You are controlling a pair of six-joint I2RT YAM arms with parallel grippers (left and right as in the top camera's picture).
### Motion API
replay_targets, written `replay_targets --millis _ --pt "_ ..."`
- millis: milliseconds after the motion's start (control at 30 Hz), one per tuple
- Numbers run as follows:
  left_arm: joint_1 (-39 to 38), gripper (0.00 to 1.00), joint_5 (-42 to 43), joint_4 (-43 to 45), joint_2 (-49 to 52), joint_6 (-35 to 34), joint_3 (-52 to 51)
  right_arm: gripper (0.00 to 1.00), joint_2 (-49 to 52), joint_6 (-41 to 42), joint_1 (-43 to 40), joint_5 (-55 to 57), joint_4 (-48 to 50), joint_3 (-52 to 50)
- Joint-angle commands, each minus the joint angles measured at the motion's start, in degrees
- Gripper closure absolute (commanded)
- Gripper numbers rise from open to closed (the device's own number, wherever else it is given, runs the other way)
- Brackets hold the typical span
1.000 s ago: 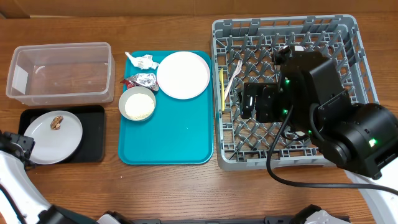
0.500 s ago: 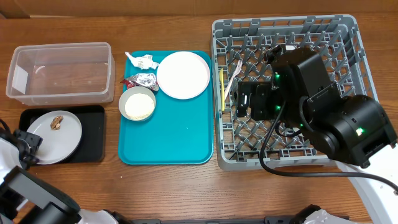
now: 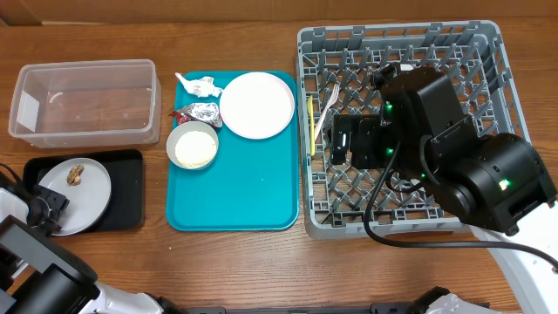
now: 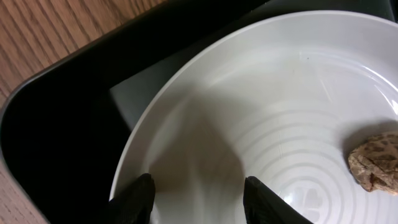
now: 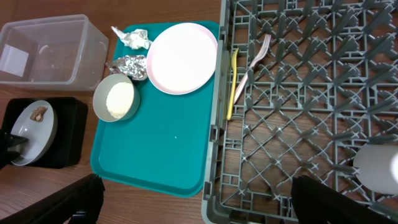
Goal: Sort waste into correct bins and load items into the dishwasher rack
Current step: 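Release the grey plate and adjust it on the black tray with the left gripper, then grip the grey plate edge and tilt it to slide the scrap onto the tray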
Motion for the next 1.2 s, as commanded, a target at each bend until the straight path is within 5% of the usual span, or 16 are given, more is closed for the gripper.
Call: replay_targets --millis 0,200,400,633,1100,1167 --pt "0.3 0.51 0.1 0.1 0.7 0.9 1.2 0.0 0.0 1.1 -0.2 0.0 0.2 0.4" --pt "0.3 0.53 2.2 -4.8 0.3 3.2 7.5 0.0 0.0 1.1 -0.2 0.0 0.2 0.4" --pt "0.7 0.37 -0.1 -7.5 0.3 5.5 11.4 0.0 0.0 1.1 -0.2 0.0 0.2 0.4" --pt "0.7 0.32 -4.9 -8.2 0.5 6.0 11.4 0.0 0.0 1.1 -0.2 0.0 0.2 0.4" --pt "0.8 0.41 -6.8 -8.3 4.2 6.2 10.1 0.0 0.0 1.1 -0.2 0.0 0.2 0.4" --pt "0.8 0.48 -6.8 -8.4 5.5 6.2 10.1 0.0 0.0 1.1 -0.2 0.0 0.2 0.4"
